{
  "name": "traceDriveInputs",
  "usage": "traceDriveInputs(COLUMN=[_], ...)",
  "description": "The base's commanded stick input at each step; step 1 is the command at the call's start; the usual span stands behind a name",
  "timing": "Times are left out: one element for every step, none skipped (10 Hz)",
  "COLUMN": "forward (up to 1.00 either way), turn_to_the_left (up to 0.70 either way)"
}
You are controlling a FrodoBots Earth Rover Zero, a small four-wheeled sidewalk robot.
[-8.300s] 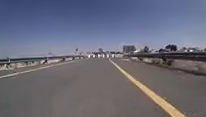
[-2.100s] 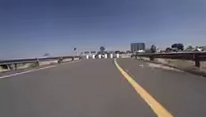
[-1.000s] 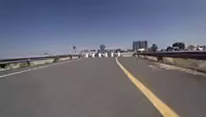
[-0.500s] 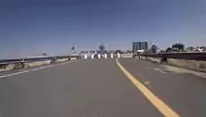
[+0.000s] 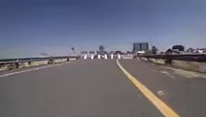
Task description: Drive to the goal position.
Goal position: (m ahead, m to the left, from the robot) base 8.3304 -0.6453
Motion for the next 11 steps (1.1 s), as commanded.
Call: traceDriveInputs(forward=[1.00,1.00,1.00,1.00,1.00,1.00,1.00,1.00,1.00,1.00,1.00], turn_to_the_left=[0.00,0.00,0.00,0.00,0.00,0.00,0.00,0.00,0.00,0.00,0.00])
